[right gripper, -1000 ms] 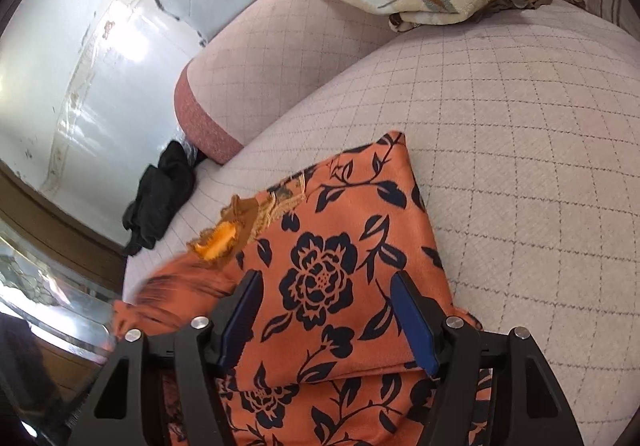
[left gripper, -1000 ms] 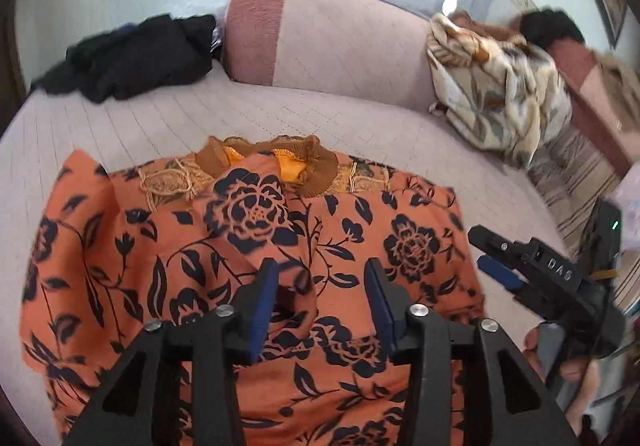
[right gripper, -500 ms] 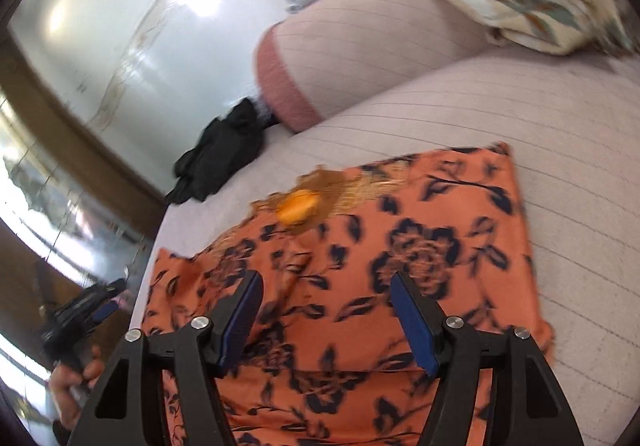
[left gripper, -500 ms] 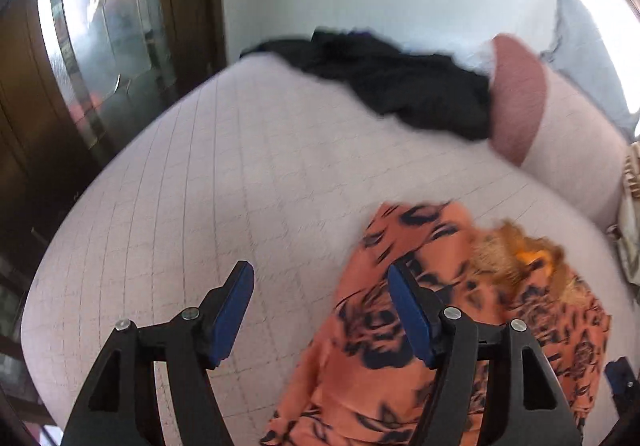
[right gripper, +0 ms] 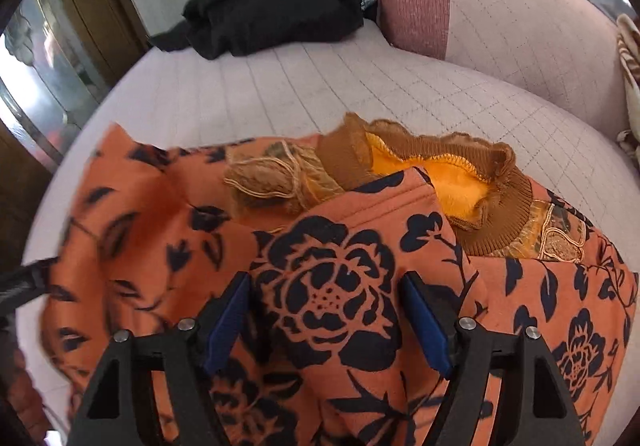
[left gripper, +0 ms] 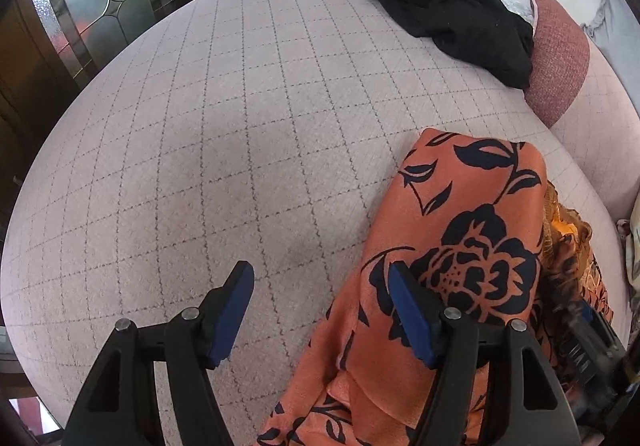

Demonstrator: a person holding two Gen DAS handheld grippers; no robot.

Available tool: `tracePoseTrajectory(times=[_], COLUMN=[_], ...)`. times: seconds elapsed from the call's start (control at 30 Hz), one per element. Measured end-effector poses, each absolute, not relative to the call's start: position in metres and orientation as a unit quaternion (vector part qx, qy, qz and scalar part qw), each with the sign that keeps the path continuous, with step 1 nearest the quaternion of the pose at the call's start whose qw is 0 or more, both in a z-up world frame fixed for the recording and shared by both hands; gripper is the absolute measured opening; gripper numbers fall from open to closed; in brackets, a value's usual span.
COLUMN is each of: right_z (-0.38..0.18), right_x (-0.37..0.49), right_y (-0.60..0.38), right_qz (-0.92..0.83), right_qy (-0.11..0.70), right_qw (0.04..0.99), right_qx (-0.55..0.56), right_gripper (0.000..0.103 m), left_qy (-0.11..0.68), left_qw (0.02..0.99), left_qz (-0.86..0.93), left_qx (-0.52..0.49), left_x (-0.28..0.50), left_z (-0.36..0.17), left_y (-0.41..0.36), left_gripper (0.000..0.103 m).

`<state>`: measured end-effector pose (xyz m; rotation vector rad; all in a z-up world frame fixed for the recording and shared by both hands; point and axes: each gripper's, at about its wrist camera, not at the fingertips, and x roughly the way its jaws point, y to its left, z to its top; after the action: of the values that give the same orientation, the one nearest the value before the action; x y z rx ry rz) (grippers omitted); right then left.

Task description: Fold small clothes

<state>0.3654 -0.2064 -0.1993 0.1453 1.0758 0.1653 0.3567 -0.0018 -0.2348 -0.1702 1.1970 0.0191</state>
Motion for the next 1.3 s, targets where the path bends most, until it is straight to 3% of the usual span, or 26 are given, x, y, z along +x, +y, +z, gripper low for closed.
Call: tracePoseTrajectory(times=[0.03, 0.1, 0.13, 0.3, 0.43, 0.67, 0.8, 0.9, 0.97, 1.13, 1.2, 1.3], right_z=[-0.197, -0.189, -0.182, -0.162, -0.188, -0.267, -0.251, -0.225, -0.206, -0.19, -0.194, -0.225], right_x=[0.363, 0.355, 0.346, 0.278, 0.224, 0.219, 0.205, 0.186, 0.173, 0.196, 0.209, 0.227], right_y=[-0.211, -0.234, -0.253, -0.347, -0.417, -0.46, -0.487, -0.508, -0.514, -0.474, -0.451, -0.43], right_qz=[0.07, 0.056, 0.063, 0.057, 0.008, 0.014, 0.0, -0.074, -0.102, -0.011, 0.027, 0.014], right_qy=[0.499, 0.489, 0.471, 0.38, 0.337, 0.442, 0.404, 0.36, 0.315, 0.344, 0.389, 0.497], right_qw=[0.86, 0.86, 0.861, 0.877, 0.875, 0.736, 0.735, 0.764, 0.794, 0.829, 0.828, 0.796], right_qx=[0.079, 0.133, 0.18, 0.289, 0.347, 0.512, 0.544, 0.53, 0.51, 0.441, 0.402, 0.346], right_gripper=[0.028, 0.014, 0.013, 0.012, 0.012, 0.016, 0.031, 0.063, 0.063, 0.061, 0.059, 0.044], left_qy=[0.564, 0.565, 0.564, 0.558, 0.56, 0.528, 0.527, 0.521, 0.51, 0.478, 0.482, 0.511], left_qw=[0.822, 0.821, 0.822, 0.828, 0.827, 0.846, 0.847, 0.851, 0.858, 0.875, 0.87, 0.846], left_qz=[0.009, 0.009, 0.01, 0.017, 0.018, 0.046, 0.041, 0.037, 0.025, -0.026, -0.046, -0.05], left_qx=[-0.08, -0.078, -0.076, -0.058, -0.029, 0.056, 0.052, 0.052, 0.054, 0.076, 0.094, 0.139], left_x=[0.357, 0.357, 0.355, 0.347, 0.342, 0.334, 0.333, 0.329, 0.323, 0.293, 0.288, 0.287], left_z=[-0.235, -0.238, -0.236, -0.239, -0.248, -0.247, -0.243, -0.235, -0.227, -0.209, -0.214, -0.237], left_y=[-0.001, -0.002, -0.002, -0.01, -0.032, -0.066, -0.076, -0.089, -0.102, -0.134, -0.147, -0.16], left_gripper=[0.07, 0.07, 0.07, 0.07, 0.07, 0.07, 0.07, 0.07, 0.07, 0.07, 0.071, 0.072])
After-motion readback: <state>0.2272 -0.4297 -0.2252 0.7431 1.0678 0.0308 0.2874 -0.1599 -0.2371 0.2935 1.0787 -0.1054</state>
